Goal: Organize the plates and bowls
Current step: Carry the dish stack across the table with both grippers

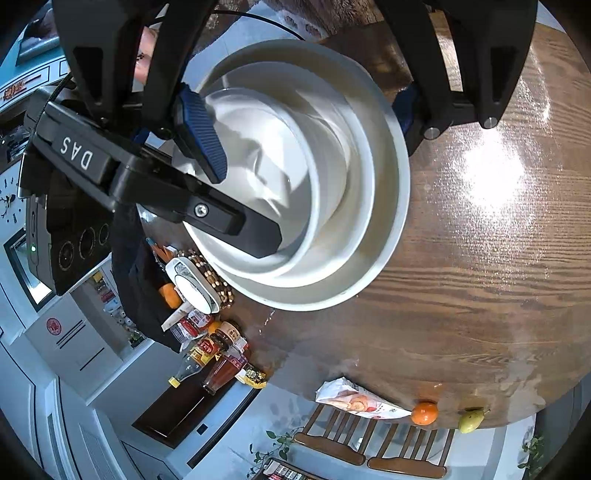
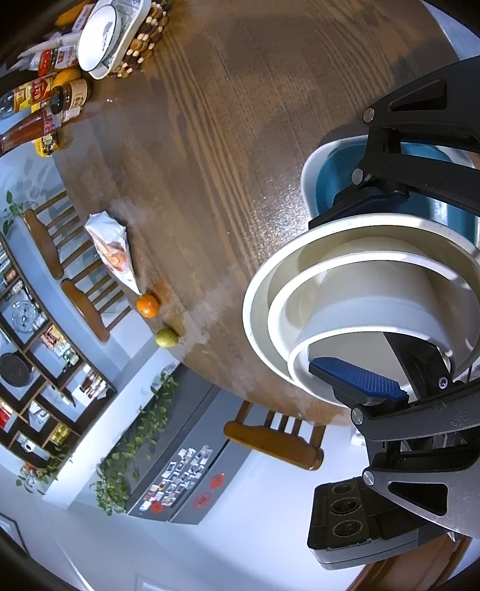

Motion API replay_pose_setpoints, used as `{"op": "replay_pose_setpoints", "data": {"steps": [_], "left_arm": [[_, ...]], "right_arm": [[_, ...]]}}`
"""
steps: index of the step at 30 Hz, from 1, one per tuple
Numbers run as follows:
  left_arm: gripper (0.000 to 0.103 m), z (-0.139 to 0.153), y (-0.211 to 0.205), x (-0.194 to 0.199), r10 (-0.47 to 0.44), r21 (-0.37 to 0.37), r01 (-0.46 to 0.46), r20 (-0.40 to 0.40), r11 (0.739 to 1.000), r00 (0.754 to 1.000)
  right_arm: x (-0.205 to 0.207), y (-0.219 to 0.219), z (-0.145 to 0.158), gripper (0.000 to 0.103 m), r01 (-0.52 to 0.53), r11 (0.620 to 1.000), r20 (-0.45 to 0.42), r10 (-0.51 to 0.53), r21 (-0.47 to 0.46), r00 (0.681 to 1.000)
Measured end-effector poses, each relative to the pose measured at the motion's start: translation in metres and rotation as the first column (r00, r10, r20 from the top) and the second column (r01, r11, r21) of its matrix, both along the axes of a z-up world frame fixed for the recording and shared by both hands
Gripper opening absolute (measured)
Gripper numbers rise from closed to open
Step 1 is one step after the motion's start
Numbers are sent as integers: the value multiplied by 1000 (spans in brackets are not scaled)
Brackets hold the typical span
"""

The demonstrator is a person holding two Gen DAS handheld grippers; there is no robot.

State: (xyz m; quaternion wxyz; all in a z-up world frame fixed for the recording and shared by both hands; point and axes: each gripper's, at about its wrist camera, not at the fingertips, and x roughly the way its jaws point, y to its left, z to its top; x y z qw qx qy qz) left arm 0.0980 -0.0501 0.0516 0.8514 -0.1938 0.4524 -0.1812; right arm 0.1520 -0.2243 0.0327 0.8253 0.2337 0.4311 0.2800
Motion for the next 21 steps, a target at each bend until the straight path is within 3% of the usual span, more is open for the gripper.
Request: {"op": "replay_pose_setpoints", "data": {"steps": [21], "left_arm": [[77, -13, -9, -12, -20, 13, 21, -29, 1000, 999]], "right_arm": [[-19, -12, -16, 70, 20, 1000, -25, -19, 13, 1000]]}}
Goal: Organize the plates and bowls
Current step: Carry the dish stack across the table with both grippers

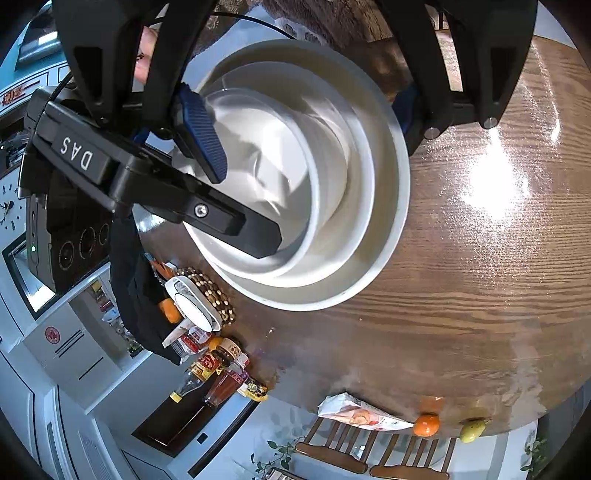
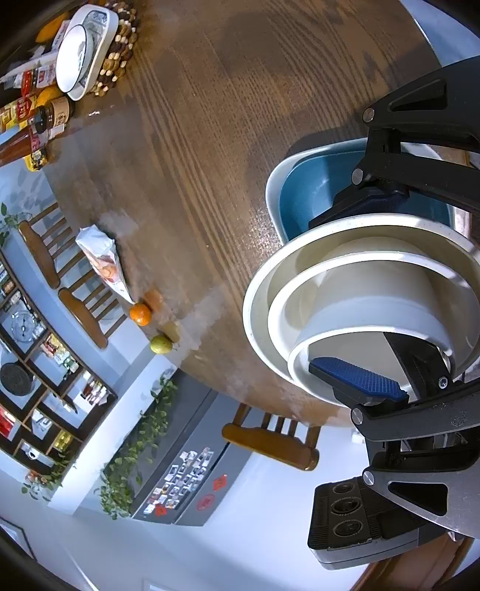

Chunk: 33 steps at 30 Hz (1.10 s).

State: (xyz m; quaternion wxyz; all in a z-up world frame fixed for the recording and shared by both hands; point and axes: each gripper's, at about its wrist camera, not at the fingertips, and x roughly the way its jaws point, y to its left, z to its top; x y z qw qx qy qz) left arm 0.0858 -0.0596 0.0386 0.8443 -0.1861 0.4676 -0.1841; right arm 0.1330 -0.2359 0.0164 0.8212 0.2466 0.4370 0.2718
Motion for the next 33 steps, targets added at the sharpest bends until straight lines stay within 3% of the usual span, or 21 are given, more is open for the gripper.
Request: {"op": "replay_pose_setpoints", "data": {"steps": [33], "left_arm": [[77, -18, -4, 3, 0, 1, 0, -66, 1000, 998]], "right_arm": [[-7, -3, -19, 70, 6, 1000, -63, -6, 0, 998]]}}
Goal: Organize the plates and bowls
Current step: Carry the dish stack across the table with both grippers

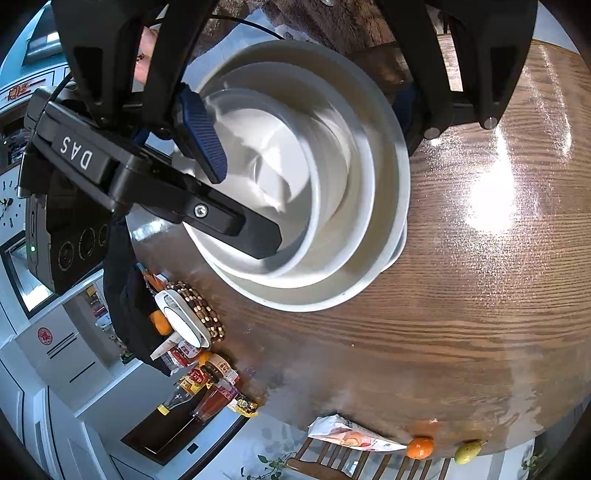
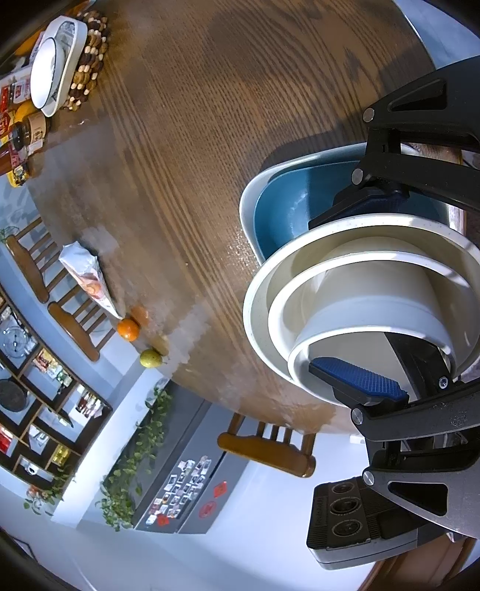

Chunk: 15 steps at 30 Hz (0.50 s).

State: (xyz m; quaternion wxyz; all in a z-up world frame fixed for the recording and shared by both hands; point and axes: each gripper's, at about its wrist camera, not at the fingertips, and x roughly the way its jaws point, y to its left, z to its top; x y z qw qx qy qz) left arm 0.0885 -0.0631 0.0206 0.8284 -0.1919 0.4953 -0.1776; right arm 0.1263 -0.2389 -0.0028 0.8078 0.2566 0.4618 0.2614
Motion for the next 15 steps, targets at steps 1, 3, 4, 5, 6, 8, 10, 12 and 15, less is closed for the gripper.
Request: {"op": "replay_pose_setpoints", "data": {"steps": [1, 3, 4, 5, 6, 8, 10, 12, 15], "left_arm": [[77, -1, 0, 0, -1, 0, 1, -2, 1000, 1000], [77, -1, 0, 0, -1, 0, 1, -5, 1000, 1000], [77, -2, 0, 1, -2, 0, 2, -6, 1000, 1000], [77, -2, 1, 1, -2, -1, 2, -8, 1000, 1000], [77, -3, 1, 1, -3, -4, 3, -13, 1000, 1000], [77, -4, 1, 1, -5, -9, 5, -20, 1000, 1000], [77, -5, 1, 2, -4, -9, 4, -23, 1000, 1000], [77, -6, 0, 3, -4, -8, 4, -24, 1000, 1000], [77, -6, 0, 4, -3, -7, 3, -29, 1000, 1000]], "right_arm": [[0, 0, -1, 70, 0, 1000, -2, 0, 0, 1000], [1, 1, -1, 70, 1, 1000, -5, -1, 0, 1000], [1, 0, -2, 70, 1, 1000, -7, -1, 0, 1000], [1, 0, -2, 70, 1, 1000, -8, -1, 0, 1000], [1, 0, -2, 70, 2, 1000, -9, -2, 0, 1000], [1, 0, -2, 70, 4, 1000, -9, -4, -3, 1000], [1, 0, -3, 70, 6, 1000, -11, -6, -7, 1000], [2, 0, -4, 70, 5, 1000, -15, -5, -6, 1000], [2, 0, -4, 70, 6, 1000, -16, -6, -7, 1000]]}}
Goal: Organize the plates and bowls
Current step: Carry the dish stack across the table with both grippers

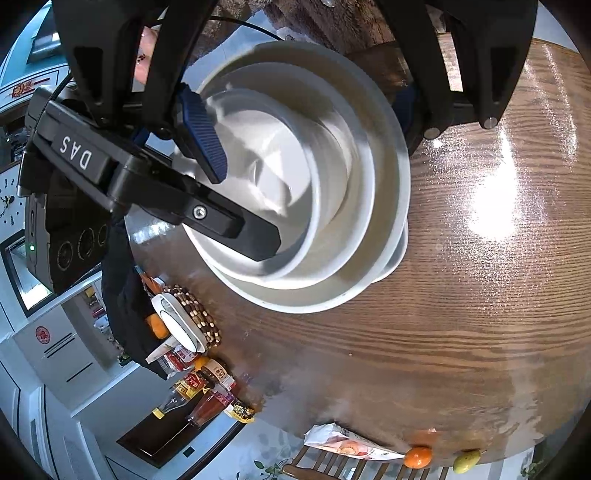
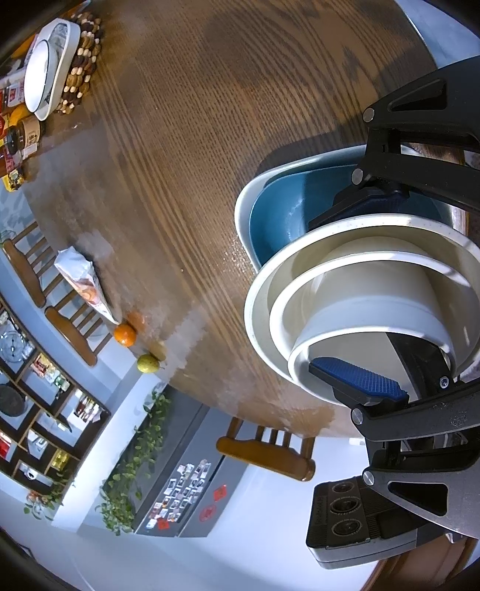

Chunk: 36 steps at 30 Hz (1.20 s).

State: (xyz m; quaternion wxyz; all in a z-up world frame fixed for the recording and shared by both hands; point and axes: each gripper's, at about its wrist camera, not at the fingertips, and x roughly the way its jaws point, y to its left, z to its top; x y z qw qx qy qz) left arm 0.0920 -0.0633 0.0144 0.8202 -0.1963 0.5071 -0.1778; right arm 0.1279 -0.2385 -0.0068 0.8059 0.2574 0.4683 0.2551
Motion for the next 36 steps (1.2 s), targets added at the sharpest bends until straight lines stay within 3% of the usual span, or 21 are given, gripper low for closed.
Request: {"op": "replay_pose_setpoints", "data": {"steps": [36], "left_arm": [[77, -10, -1, 15, -18, -5, 18, -47, 1000, 999]], "right_arm": [[11, 0, -11, 70, 9, 1000, -46, -9, -7, 999]]}}
